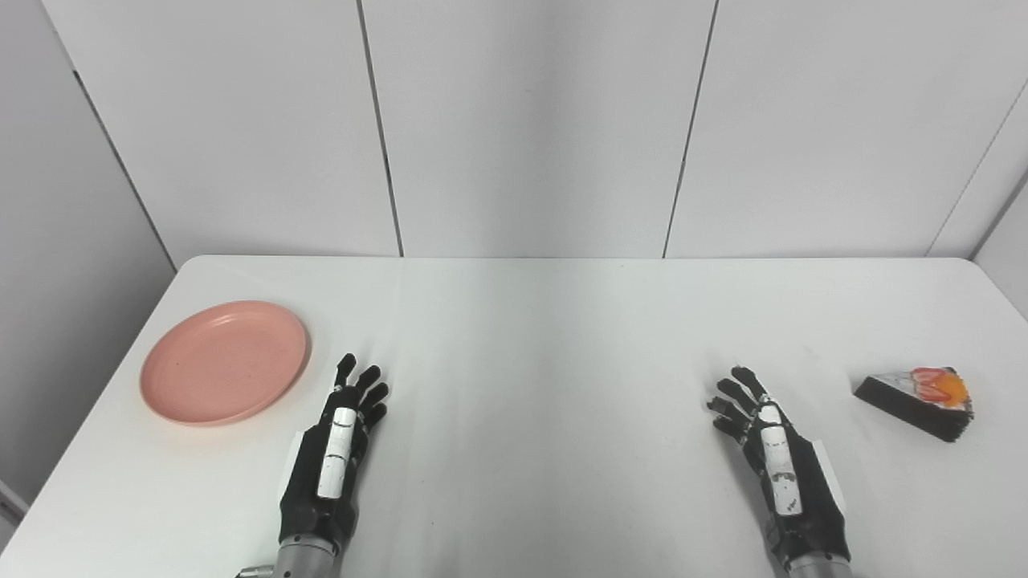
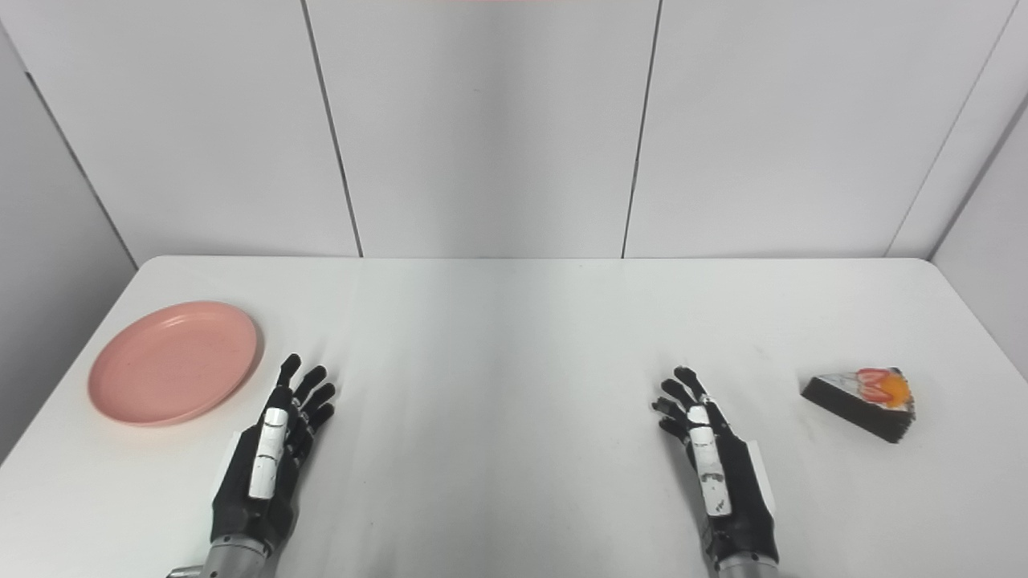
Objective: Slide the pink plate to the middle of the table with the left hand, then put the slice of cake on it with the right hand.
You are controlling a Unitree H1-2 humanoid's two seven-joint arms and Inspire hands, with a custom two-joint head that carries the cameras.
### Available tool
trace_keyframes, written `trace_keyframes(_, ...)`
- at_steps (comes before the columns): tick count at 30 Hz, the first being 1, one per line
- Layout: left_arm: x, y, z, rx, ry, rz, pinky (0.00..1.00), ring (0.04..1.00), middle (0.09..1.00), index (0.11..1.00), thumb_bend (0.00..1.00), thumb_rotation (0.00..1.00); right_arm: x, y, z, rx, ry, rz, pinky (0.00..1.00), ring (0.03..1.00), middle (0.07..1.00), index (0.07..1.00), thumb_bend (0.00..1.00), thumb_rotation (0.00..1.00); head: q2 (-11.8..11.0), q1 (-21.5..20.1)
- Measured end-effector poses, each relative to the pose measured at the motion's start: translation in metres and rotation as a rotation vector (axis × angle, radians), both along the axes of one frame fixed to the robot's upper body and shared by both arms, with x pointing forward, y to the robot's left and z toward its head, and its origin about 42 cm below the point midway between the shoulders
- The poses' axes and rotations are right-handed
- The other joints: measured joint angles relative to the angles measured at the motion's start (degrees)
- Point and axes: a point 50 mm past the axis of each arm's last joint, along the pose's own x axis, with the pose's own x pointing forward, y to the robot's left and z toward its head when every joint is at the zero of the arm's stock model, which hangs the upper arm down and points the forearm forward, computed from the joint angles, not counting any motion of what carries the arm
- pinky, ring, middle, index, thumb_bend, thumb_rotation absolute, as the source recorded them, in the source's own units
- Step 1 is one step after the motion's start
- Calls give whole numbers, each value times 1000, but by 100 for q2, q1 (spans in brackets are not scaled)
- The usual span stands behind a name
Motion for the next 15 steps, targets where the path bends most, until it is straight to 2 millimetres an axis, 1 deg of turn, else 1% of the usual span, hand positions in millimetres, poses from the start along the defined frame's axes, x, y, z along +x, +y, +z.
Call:
trace_keyframes(1,0,-2,-1,1,-1,0,936,920,943,1000,781,883,0,-2,-2,-2,1,5,811,816,858,881,897,994,0,0)
trace_keyframes(2,1,-4,-3,7,2,-1,934,921,944,1000,771,884,1,-4,-4,0,-2,11,808,814,858,880,904,991,-296,409)
trace_keyframes(3,1,-6,-5,13,1,-2,925,922,946,1000,756,889,3,-5,-4,5,-8,19,807,810,856,877,896,988,-395,509)
trace_keyframes(4,2,-10,-7,15,-4,-3,928,925,949,1000,752,887,7,-7,-5,10,-14,23,807,807,852,874,886,988,-395,510)
trace_keyframes(5,4,-15,-10,18,-6,-7,932,928,951,1000,749,885,12,-11,-6,11,-15,25,807,803,848,872,875,988,-526,623)
trace_keyframes(6,6,-20,-10,16,-11,-11,932,927,950,1000,748,886,17,-15,-7,8,-15,26,805,801,847,872,874,986,-527,624)
trace_keyframes(7,7,-25,-11,14,-16,-14,933,924,948,1000,743,888,22,-19,-10,6,-11,24,801,798,844,871,872,982,-640,720)
trace_keyframes(9,10,-30,-11,16,-20,-15,933,923,946,1000,741,889,30,-26,-9,11,-18,19,799,797,842,870,871,980,-642,721)
trace_keyframes(11,12,-31,-11,18,-23,-14,934,918,942,1000,707,895,33,-30,-8,15,-31,11,790,794,841,871,880,978,-642,721)
trace_keyframes(12,13,-32,-12,20,-28,-11,934,916,939,1000,686,899,34,-31,-7,14,-39,15,785,793,840,871,885,978,-772,860)
trace_keyframes(13,15,-33,-12,25,-39,-6,933,917,938,1000,673,903,36,-33,-8,11,-48,19,781,792,837,871,882,979,-817,922)
trace_keyframes(15,19,-36,-12,23,-47,-7,931,917,938,1000,662,907,40,-36,-8,2,-61,25,777,790,834,871,880,979,-817,923)
